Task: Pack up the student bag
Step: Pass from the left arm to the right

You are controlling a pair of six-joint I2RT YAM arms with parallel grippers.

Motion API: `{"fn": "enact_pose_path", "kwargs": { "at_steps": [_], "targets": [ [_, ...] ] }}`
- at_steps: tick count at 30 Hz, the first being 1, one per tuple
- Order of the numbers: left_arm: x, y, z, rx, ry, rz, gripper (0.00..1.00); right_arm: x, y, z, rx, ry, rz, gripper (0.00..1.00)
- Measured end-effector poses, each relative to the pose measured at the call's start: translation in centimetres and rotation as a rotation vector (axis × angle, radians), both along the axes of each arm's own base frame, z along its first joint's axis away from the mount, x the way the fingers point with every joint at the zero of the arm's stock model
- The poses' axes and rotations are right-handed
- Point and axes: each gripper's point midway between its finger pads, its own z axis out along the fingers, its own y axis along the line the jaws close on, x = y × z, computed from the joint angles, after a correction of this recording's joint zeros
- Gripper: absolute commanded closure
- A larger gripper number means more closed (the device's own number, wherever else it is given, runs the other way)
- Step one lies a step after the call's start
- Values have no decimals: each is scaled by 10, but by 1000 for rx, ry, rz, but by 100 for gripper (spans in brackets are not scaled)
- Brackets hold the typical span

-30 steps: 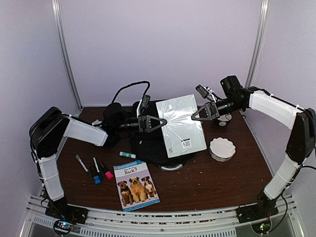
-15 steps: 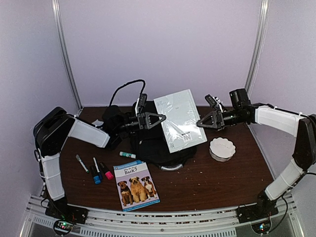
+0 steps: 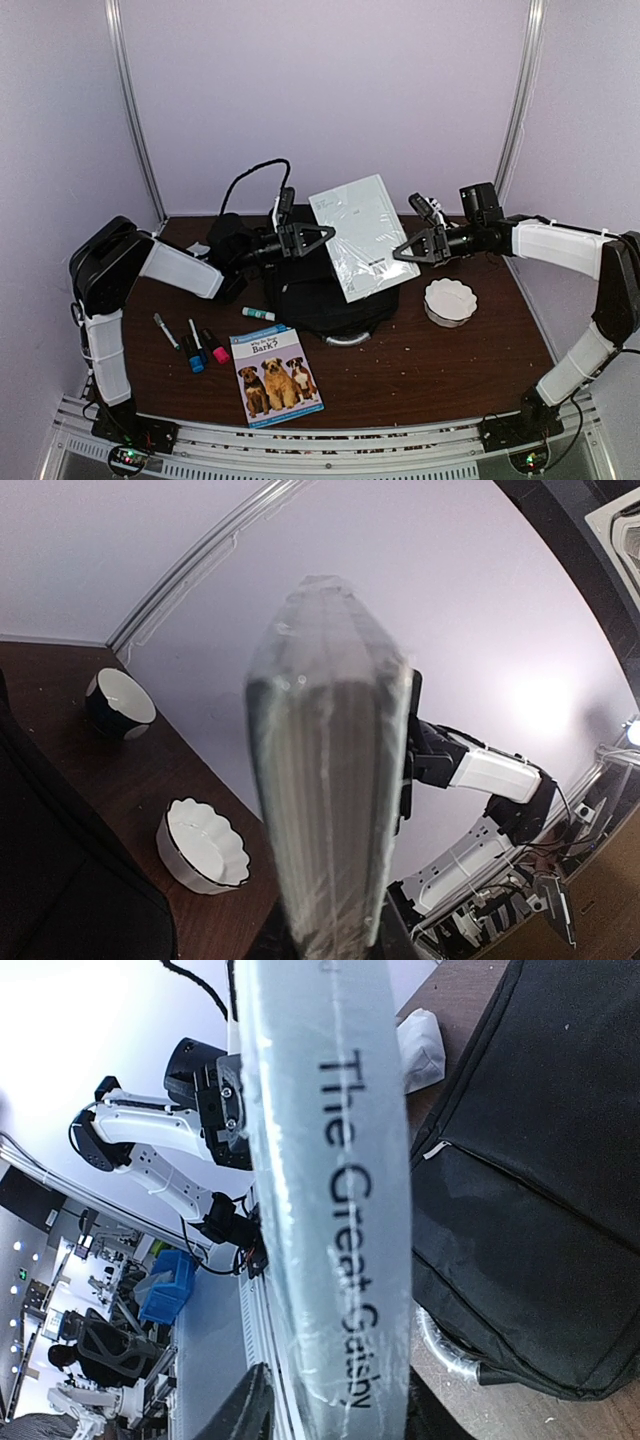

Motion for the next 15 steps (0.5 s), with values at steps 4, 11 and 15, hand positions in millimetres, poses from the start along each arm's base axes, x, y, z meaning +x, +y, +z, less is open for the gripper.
{"fn": "enact_pose_path", "kwargs": {
  "at_steps": [4,11,15],
  "targets": [
    [0,0,2,-8,-1,-2,100,-1,1,1,12,2,10,87],
    [9,3,1,3,0,20,49,0,5,8,54,19,33,100],
    [23,7,-12,49,4,95,41,5,1,2,41,76,-12,100]
  ]
}}
